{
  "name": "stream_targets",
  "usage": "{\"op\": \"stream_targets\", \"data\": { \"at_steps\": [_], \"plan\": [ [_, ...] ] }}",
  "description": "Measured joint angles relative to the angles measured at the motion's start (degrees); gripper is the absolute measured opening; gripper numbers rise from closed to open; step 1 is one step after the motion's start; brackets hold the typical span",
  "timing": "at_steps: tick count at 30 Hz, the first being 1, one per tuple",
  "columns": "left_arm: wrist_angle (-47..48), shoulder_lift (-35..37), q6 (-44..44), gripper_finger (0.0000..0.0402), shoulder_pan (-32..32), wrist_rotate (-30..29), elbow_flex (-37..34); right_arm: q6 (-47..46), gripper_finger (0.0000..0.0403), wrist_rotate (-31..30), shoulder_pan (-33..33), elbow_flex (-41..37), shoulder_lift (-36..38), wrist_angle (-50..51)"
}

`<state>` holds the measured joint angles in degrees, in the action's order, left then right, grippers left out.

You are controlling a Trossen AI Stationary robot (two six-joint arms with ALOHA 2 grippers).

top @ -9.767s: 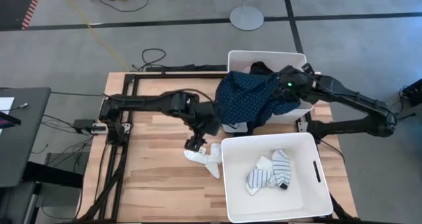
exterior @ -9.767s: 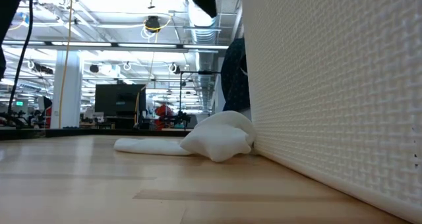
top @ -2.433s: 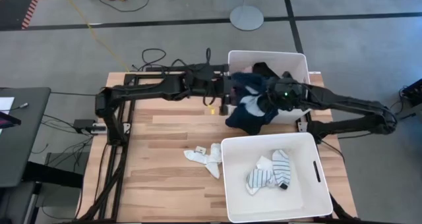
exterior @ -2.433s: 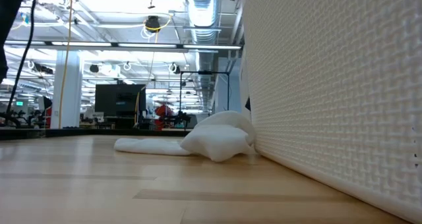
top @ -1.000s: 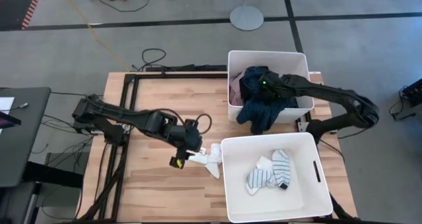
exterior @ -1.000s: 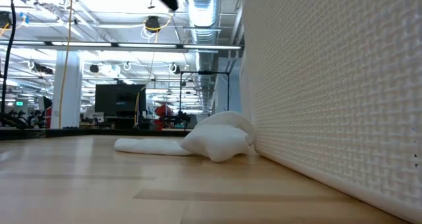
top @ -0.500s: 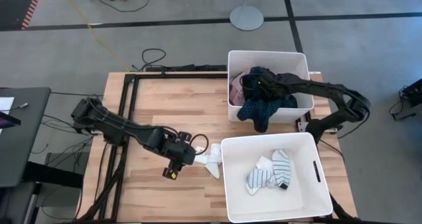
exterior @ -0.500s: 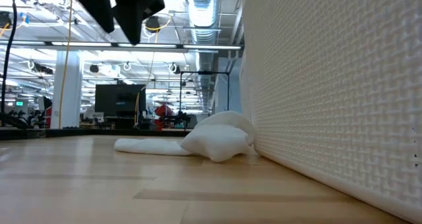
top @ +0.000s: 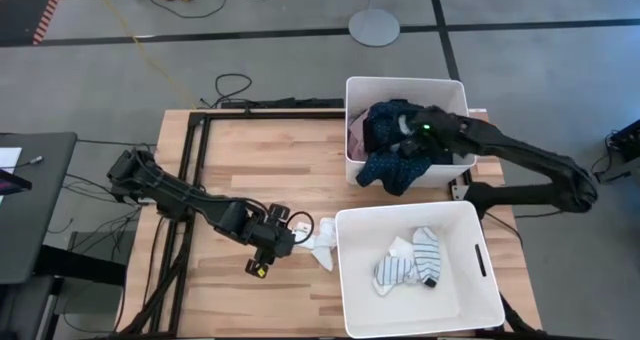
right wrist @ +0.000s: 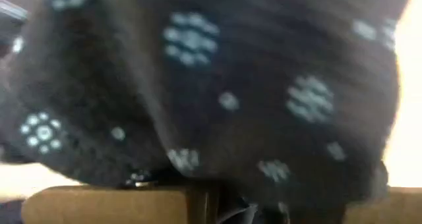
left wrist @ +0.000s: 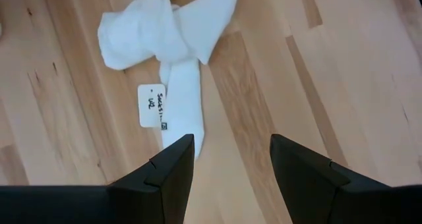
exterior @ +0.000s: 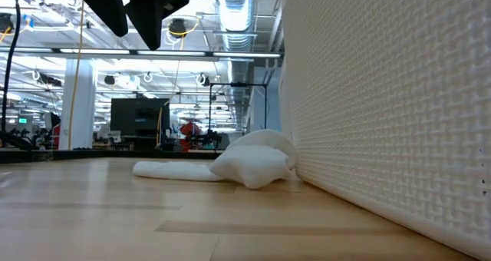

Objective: Sort clothes
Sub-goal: Put the blue polo shirt into the top white laundry bin

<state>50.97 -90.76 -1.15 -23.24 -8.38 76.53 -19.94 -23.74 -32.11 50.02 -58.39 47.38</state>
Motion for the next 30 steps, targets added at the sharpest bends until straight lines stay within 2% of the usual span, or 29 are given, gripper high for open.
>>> {"op": "stream_targets", "data": {
  "at_steps": [10, 15, 26, 30],
  "plan": [
    [-2.11, 0.00, 0.63, 0.0194, 0.00, -0.16, 0.00, 3.26, 0.0103, 2.13, 6.93, 0.07, 15.95, -0.85],
    [-2.10, 0.00, 0.50, 0.0194, 0.00, -0.15, 0.00, 6.14, 0.0103, 7.53, 12.98, 0.13, 21.13, -1.31],
    [-3.05, 0.00, 0.50, 0.0194, 0.02, -0.11, 0.00, 9.15, 0.0104, 12.27, 31.26, 0.23, 23.80, -1.07],
    [-3.07, 0.00, 0.38, 0.0194, 0.02, -0.09, 0.00, 9.33, 0.0126, 12.57, 38.36, 0.24, 21.57, -0.48]
  ]
}}
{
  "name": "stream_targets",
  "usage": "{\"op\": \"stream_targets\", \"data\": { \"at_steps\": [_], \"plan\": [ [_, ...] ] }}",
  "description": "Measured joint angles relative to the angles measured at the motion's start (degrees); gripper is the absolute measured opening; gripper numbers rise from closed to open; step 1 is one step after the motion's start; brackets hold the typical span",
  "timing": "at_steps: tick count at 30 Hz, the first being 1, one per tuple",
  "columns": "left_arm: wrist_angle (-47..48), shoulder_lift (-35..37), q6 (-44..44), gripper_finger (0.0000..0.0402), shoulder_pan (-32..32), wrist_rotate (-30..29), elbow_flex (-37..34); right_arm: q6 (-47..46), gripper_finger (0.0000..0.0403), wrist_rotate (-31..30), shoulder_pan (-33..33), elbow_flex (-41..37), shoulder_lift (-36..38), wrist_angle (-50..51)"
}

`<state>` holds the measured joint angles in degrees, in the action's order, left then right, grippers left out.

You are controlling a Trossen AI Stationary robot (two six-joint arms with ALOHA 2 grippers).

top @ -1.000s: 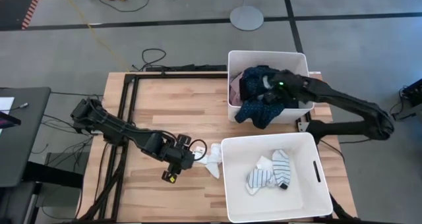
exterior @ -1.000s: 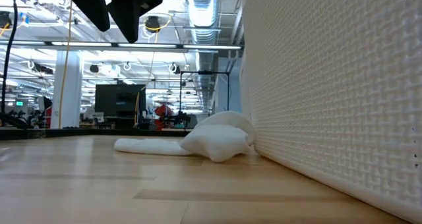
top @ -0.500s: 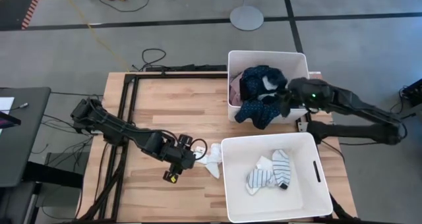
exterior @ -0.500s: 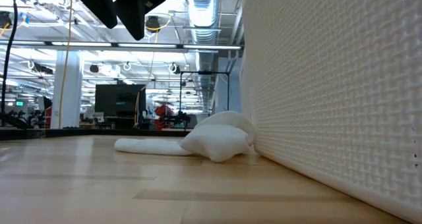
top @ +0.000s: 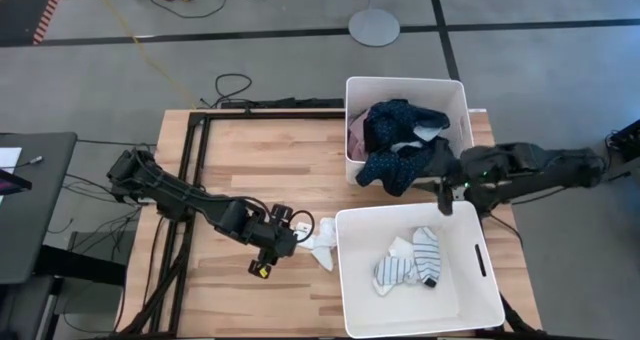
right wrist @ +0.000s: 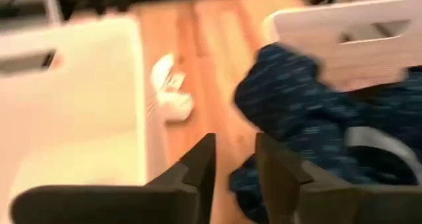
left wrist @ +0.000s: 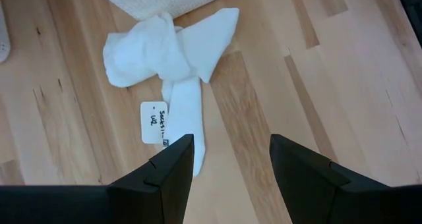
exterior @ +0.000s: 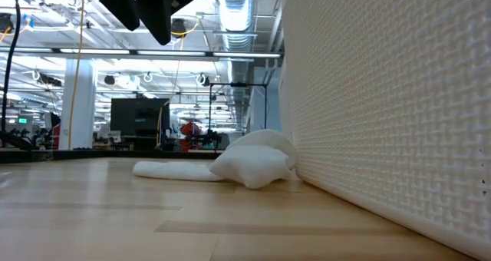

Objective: Sort clothes
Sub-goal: Put the blue polo shirt into the top white laundry bin

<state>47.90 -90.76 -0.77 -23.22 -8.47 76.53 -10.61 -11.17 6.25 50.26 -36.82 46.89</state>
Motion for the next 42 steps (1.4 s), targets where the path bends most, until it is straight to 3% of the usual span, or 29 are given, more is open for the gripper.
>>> {"op": "stream_targets", "data": {
  "at_steps": [6, 9, 23, 36, 42],
  "plan": [
    [-0.02, 0.00, -0.33, 0.0194, 0.00, 0.04, 0.00, -2.73, 0.0223, -4.29, 5.37, 0.00, -3.82, 3.78],
    [-0.15, 0.00, -0.22, 0.0194, 0.00, 0.05, 0.00, -3.32, 0.0251, -8.32, 6.32, 0.00, -5.39, 5.62],
    [-0.88, 0.00, -0.19, 0.0194, 0.00, 0.09, 0.02, 4.60, 0.0197, -16.95, 10.93, 0.00, -7.80, 2.97],
    [-0.96, 0.00, -0.14, 0.0194, 0.00, 0.09, 0.02, 10.05, 0.0195, -27.29, 11.34, 0.00, -7.65, 4.47],
    [-1.04, 0.00, -0.11, 0.0194, 0.00, 0.07, 0.02, 9.60, 0.0194, -28.03, 10.23, 0.00, -7.91, 6.41]
  ]
}}
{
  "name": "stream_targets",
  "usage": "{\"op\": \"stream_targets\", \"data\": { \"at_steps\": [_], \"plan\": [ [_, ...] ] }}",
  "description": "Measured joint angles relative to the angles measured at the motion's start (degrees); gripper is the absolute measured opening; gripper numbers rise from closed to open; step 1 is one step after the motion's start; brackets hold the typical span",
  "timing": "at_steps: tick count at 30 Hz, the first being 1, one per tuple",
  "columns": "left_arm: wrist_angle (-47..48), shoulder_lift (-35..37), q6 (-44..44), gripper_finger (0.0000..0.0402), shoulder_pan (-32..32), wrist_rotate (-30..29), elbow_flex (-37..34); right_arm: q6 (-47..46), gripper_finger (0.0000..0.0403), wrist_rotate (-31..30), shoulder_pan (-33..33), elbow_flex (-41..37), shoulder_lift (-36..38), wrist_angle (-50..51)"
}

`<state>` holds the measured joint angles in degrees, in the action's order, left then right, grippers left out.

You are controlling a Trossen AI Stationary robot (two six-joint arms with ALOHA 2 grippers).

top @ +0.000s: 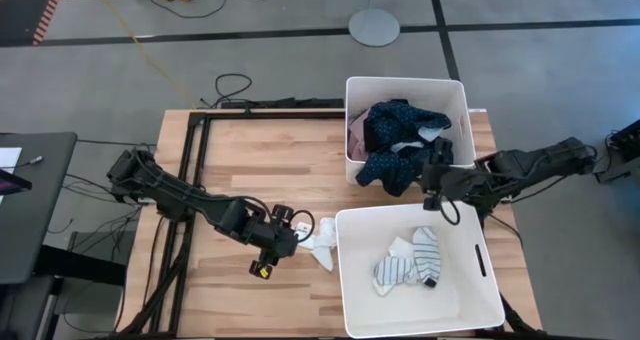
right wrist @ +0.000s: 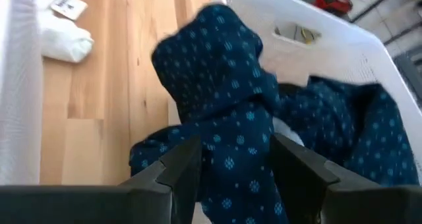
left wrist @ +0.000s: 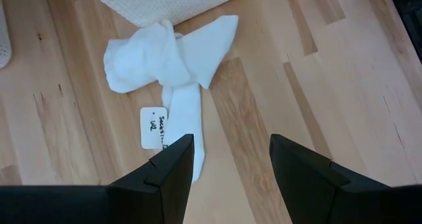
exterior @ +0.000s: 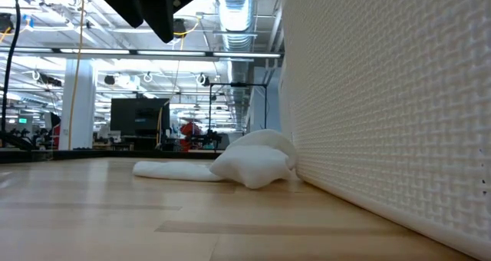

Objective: Sort clothes
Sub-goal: Put the blue polo shirt into the top white laundry bin

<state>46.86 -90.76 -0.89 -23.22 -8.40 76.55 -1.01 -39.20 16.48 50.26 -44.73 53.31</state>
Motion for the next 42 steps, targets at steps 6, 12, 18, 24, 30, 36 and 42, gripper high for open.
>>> {"op": "stream_targets", "data": {
  "at_steps": [6, 12, 18, 24, 30, 36, 42],
  "plan": [
    [-0.09, 0.00, 0.00, 0.0194, 0.00, -0.01, 0.00, -4.99, 0.0169, 0.21, -1.82, 0.07, -0.99, 4.15],
    [-0.09, 0.00, -0.52, 0.0194, 0.00, -0.01, 0.00, -4.44, 0.0093, -0.03, -1.95, 0.11, -0.99, 3.44],
    [-0.09, 0.00, -1.03, 0.0194, 0.00, -0.01, 0.00, -3.09, 0.0013, -0.07, -1.89, 0.11, -0.96, 2.87],
    [-0.07, 0.00, -1.09, 0.0194, 0.00, -0.01, 0.00, -2.09, 0.0008, 0.05, -1.91, -0.02, -0.54, 0.37],
    [-0.07, 0.00, -0.94, 0.0194, 0.00, -0.01, 0.00, 3.27, 0.0002, -2.72, -1.90, -0.07, 1.85, -8.48],
    [-0.34, 0.00, -0.91, 0.0194, 0.00, -0.01, 0.00, 11.76, 0.0001, -9.34, -3.32, -0.07, 4.68, -20.88],
    [-0.50, 0.00, -0.49, 0.0194, 0.00, -0.01, 0.00, 20.07, 0.0001, -19.00, -7.66, -0.07, 5.85, -32.04]
  ]
}}
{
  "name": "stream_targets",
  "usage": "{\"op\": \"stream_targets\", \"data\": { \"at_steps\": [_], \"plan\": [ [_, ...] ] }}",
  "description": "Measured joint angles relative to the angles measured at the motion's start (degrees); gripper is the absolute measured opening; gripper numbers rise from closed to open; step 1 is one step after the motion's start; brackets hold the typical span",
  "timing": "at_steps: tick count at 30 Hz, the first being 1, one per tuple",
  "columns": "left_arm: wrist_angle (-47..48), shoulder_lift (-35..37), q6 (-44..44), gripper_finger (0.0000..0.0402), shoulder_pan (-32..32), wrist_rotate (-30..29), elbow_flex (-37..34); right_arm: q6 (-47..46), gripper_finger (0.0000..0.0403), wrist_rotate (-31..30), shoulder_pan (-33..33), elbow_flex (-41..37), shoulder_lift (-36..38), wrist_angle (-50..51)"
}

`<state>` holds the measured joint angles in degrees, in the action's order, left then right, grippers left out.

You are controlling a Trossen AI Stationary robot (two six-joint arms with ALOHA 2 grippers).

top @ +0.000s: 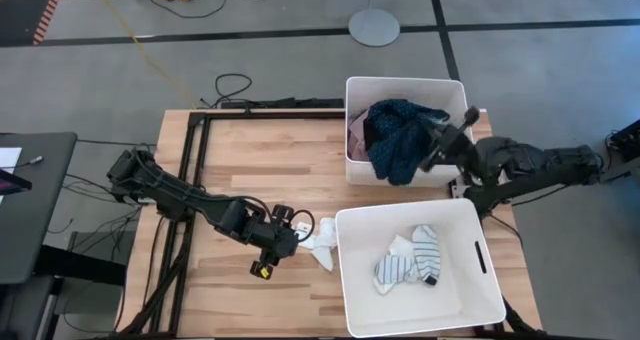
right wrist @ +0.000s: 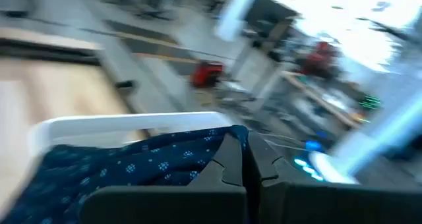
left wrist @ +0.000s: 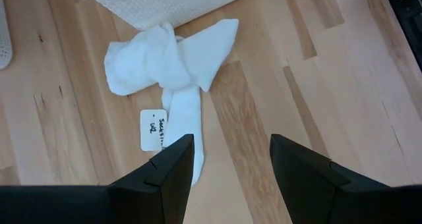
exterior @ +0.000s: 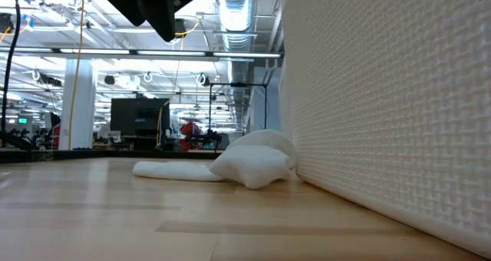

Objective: Sort clothes
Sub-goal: Put the blue polo shirt into the top white laundry bin

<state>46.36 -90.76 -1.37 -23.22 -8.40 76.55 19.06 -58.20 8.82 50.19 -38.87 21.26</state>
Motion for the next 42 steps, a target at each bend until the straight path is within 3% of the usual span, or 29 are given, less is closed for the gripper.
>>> {"op": "stream_targets", "data": {
  "at_steps": [7, 13, 22, 33, 42],
  "plan": [
    [-0.03, 0.00, 0.03, 0.0194, 0.00, 0.00, 0.00, 5.87, 0.0000, -8.08, -8.99, 0.02, 0.00, -7.83],
    [-0.03, 0.00, 0.05, 0.0194, 0.00, 0.00, 0.00, 1.47, 0.0000, -7.77, -19.08, 0.02, -0.12, -7.90],
    [-0.05, 0.00, -0.04, 0.0194, 0.00, 0.00, 0.00, -11.87, 0.0011, 4.56, -28.40, 0.11, -4.45, 3.40],
    [-0.03, 0.00, -0.01, 0.0194, -0.42, -0.02, 0.00, -24.72, 0.0012, 20.77, -30.62, 0.11, -16.03, 18.93],
    [0.05, 0.00, -1.30, 0.0194, -1.92, -0.02, 0.02, -28.10, 0.0013, 25.63, -33.29, 0.11, -26.86, 23.16]
  ]
}}
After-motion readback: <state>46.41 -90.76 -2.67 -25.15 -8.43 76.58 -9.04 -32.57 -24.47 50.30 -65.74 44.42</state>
